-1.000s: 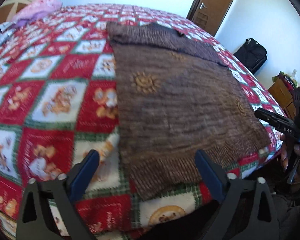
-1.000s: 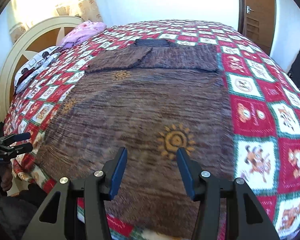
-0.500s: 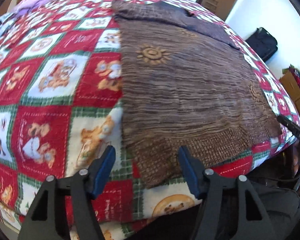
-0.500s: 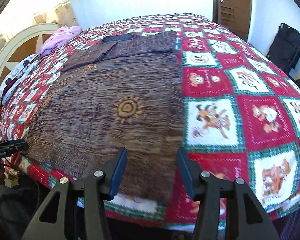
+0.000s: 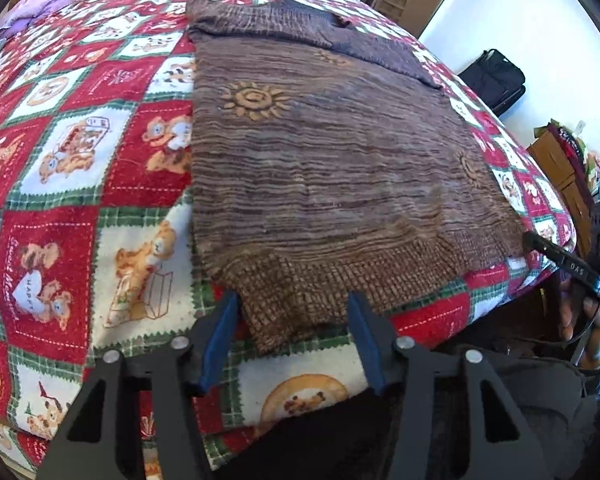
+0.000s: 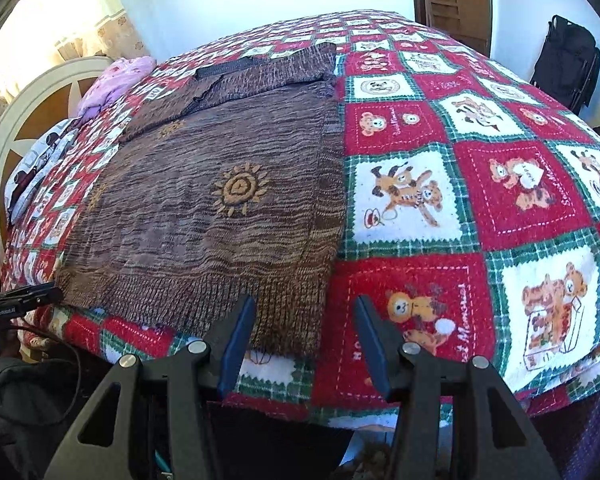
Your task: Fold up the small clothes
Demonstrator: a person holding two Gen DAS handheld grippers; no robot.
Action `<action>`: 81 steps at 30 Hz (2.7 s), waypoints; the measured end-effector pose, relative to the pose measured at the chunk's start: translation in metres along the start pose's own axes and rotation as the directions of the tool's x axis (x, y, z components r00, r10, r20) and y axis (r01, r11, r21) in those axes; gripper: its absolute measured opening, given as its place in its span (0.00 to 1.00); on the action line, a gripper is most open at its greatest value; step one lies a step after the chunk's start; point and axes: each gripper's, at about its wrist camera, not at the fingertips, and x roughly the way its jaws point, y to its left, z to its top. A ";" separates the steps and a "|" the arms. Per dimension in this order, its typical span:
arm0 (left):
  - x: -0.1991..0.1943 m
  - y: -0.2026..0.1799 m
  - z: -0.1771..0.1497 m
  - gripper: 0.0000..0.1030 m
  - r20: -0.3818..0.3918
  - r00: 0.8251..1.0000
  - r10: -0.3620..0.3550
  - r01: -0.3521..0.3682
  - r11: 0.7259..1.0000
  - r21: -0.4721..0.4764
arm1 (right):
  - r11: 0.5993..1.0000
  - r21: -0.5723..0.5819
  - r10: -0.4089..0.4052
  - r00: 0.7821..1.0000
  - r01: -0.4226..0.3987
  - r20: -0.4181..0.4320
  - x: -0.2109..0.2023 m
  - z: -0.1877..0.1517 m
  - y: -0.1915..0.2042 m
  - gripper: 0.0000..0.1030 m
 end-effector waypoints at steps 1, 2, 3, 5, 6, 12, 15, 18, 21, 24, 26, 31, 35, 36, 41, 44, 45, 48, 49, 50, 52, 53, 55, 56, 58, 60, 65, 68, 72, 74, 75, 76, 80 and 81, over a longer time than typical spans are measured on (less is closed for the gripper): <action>0.000 0.000 0.000 0.55 0.000 1.000 0.000 0.000 1.000 -0.001 | 1.000 -0.001 0.001 1.000 -0.001 -0.002 -0.001 -0.001 0.000 0.51; 0.001 0.000 0.000 0.55 0.001 1.000 0.000 0.000 1.000 -0.003 | 1.000 -0.001 0.005 1.000 -0.005 -0.006 -0.001 -0.002 0.000 0.51; 0.002 -0.002 0.001 0.55 0.001 1.000 0.002 -0.002 1.000 -0.002 | 1.000 0.000 0.006 1.000 -0.006 -0.008 -0.001 -0.002 0.001 0.51; 0.004 -0.004 0.001 0.58 -0.001 1.000 0.008 -0.008 1.000 0.002 | 1.000 0.000 0.020 1.000 -0.020 -0.014 0.000 -0.002 0.004 0.51; 0.005 -0.004 0.001 0.58 -0.002 1.000 0.007 -0.007 1.000 0.001 | 0.999 0.004 0.037 0.999 -0.037 -0.018 0.001 -0.003 0.005 0.50; 0.004 0.005 0.001 0.19 0.013 1.000 -0.004 0.005 0.999 -0.035 | 0.998 0.008 0.065 0.998 -0.065 -0.006 0.006 -0.006 0.012 0.09; -0.001 0.018 0.002 0.10 0.038 0.998 -0.045 0.048 0.995 -0.088 | 0.993 0.055 0.103 0.993 -0.106 0.054 -0.001 -0.005 0.001 0.05; -0.018 0.018 0.006 0.09 0.124 0.991 -0.044 0.053 0.996 -0.068 | 0.990 0.060 0.116 0.985 -0.124 0.130 -0.012 -0.001 -0.001 0.05; -0.039 0.011 0.010 0.09 0.232 0.971 -0.050 0.057 0.998 -0.023 | 0.986 0.053 0.146 0.969 -0.160 0.198 -0.023 0.004 0.001 0.05; -0.045 0.010 0.015 0.09 0.268 0.961 -0.066 0.067 0.998 0.004 | 0.980 0.049 0.174 0.953 -0.192 0.249 -0.032 0.012 0.003 0.05; -0.042 0.011 0.018 0.09 0.266 0.962 -0.067 0.068 0.998 0.002 | 0.978 0.051 0.184 0.945 -0.205 0.270 -0.035 0.018 0.003 0.05; -0.043 0.021 0.030 0.09 0.290 0.954 -0.070 0.079 0.997 -0.018 | 0.973 0.054 0.200 0.932 -0.226 0.304 -0.040 0.036 0.003 0.05; -0.048 0.023 0.047 0.07 0.342 0.937 -0.071 0.083 0.996 -0.022 | 0.973 0.053 0.196 0.925 -0.225 0.327 -0.041 0.052 0.003 0.05; -0.049 0.024 0.052 0.07 0.355 0.933 -0.065 0.077 0.997 -0.020 | 0.973 0.055 0.194 0.923 -0.224 0.332 -0.040 0.058 0.002 0.05; -0.053 0.029 0.080 0.06 0.407 0.911 -0.069 0.085 0.996 -0.023 | 0.970 0.057 0.201 0.913 -0.236 0.354 -0.036 0.088 0.002 0.05; -0.049 0.030 0.090 0.06 0.382 0.919 -0.100 0.105 0.994 0.009 | 0.971 0.053 0.200 0.917 -0.232 0.344 -0.029 0.102 0.004 0.05; -0.048 0.028 0.088 0.07 0.364 0.924 -0.116 0.113 0.993 0.029 | 0.971 0.059 0.200 0.922 -0.232 0.333 -0.026 0.106 0.004 0.05; -0.034 0.023 0.073 0.20 0.233 0.967 -0.100 0.088 0.994 0.060 | 0.972 0.051 0.201 0.929 -0.228 0.311 -0.022 0.106 0.007 0.05; -0.029 0.023 0.066 0.33 0.179 0.977 -0.118 0.108 0.992 0.065 | 0.974 0.047 0.199 0.932 -0.223 0.304 -0.021 0.103 0.007 0.05; -0.024 0.023 0.056 0.44 0.135 0.982 -0.129 0.121 0.990 0.069 | 0.974 0.045 0.197 0.934 -0.220 0.299 -0.020 0.099 0.006 0.05; -0.022 0.019 0.039 0.46 0.106 0.988 -0.116 0.106 0.990 0.094 | 0.974 0.052 0.195 0.937 -0.219 0.291 -0.020 0.093 0.004 0.05; -0.023 0.014 0.029 0.46 0.099 0.991 -0.092 0.079 0.989 0.126 | 0.974 0.054 0.194 0.938 -0.218 0.289 -0.019 0.090 0.003 0.05; -0.022 0.008 0.015 0.50 0.068 0.997 -0.048 0.036 0.987 0.158 | 0.975 0.053 0.193 0.939 -0.216 0.285 -0.021 0.081 0.002 0.05; -0.022 0.007 0.010 0.56 0.061 0.997 -0.052 0.043 0.988 0.145 | 0.975 0.052 0.193 0.940 -0.215 0.283 -0.022 0.078 0.003 0.05; -0.020 0.010 0.004 0.63 0.051 0.997 -0.060 0.054 0.993 0.105 | 0.974 0.049 0.198 0.938 -0.221 0.286 -0.025 0.073 0.003 0.05; -0.013 0.011 0.000 0.63 0.029 0.998 -0.052 0.049 0.996 0.076 | 0.971 0.047 0.211 0.933 -0.234 0.292 -0.028 0.069 0.005 0.05; -0.002 0.005 -0.004 0.66 0.020 1.000 -0.017 0.016 0.998 0.062 | 0.966 0.018 0.240 0.925 -0.256 0.296 -0.033 0.066 0.017 0.05; 0.003 -0.008 -0.005 0.23 0.007 0.998 -0.056 0.055 0.991 0.124 | 0.966 0.013 0.245 0.926 -0.259 0.287 -0.028 0.065 0.020 0.05; 0.000 -0.010 -0.002 0.06 0.054 0.998 -0.025 0.016 0.987 0.158 | 0.965 0.029 0.242 0.930 -0.260 0.279 -0.022 0.062 0.018 0.05; -0.018 -0.007 0.003 0.06 0.147 0.989 -0.034 0.010 0.987 0.159 | 0.964 0.039 0.240 0.926 -0.262 0.292 -0.025 0.062 0.013 0.05; -0.028 -0.004 0.007 0.06 0.189 0.981 -0.052 0.023 0.988 0.155 | 0.964 0.042 0.238 0.924 -0.262 0.299 -0.027 0.063 0.011 0.05; -0.034 -0.002 0.010 0.06 0.211 0.975 -0.062 0.029 0.988 0.152 | 0.963 0.047 0.237 0.922 -0.264 0.307 -0.029 0.064 0.009 0.05; -0.060 0.004 0.035 0.05 0.329 0.941 -0.082 0.033 0.988 0.150 | 0.960 0.065 0.235 0.913 -0.271 0.333 -0.032 0.076 0.001 0.05; -0.063 0.005 0.041 0.05 0.345 0.935 -0.084 0.035 0.989 0.146 | 0.960 0.068 0.234 0.912 -0.272 0.338 -0.032 0.080 0.000 0.05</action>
